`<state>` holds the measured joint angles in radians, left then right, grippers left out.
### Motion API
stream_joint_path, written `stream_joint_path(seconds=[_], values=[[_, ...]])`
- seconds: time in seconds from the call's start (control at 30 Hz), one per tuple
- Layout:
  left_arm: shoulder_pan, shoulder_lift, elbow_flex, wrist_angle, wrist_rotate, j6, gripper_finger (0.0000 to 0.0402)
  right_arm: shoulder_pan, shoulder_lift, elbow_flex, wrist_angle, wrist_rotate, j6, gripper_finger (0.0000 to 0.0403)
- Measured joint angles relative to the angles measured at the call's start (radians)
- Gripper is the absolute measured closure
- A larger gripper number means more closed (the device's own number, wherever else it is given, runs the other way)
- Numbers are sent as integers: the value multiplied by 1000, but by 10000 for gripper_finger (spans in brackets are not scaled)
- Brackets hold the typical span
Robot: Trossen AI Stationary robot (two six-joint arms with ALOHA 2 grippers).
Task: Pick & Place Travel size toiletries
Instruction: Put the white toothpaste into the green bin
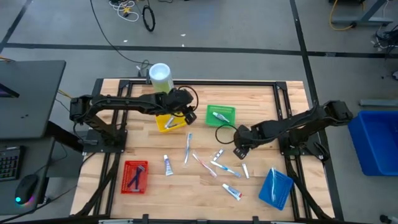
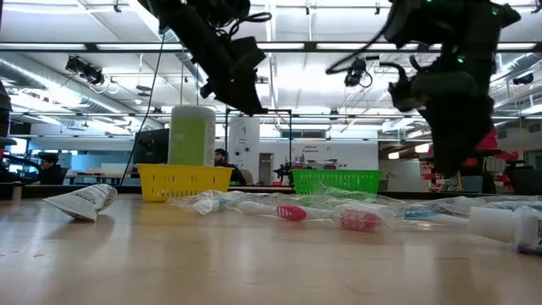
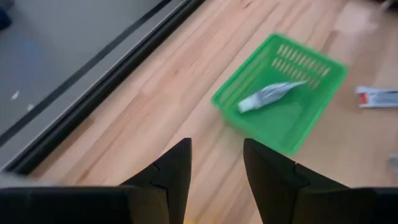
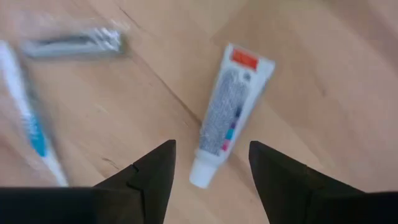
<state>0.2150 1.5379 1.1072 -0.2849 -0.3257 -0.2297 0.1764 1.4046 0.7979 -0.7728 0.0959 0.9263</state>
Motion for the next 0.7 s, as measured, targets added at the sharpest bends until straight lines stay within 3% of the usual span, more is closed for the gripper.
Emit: stream_joint_path(seconds=[0.2, 0.53, 0.7], values=[[0, 0, 0, 73, 56, 55, 248, 37, 4, -67, 105, 8, 96, 177], [0, 0, 0, 75, 58, 69, 248, 56, 3, -207, 261, 111, 142, 167], [0, 1, 0, 75, 58, 70, 248, 57, -3, -262, 338, 131, 142, 187]])
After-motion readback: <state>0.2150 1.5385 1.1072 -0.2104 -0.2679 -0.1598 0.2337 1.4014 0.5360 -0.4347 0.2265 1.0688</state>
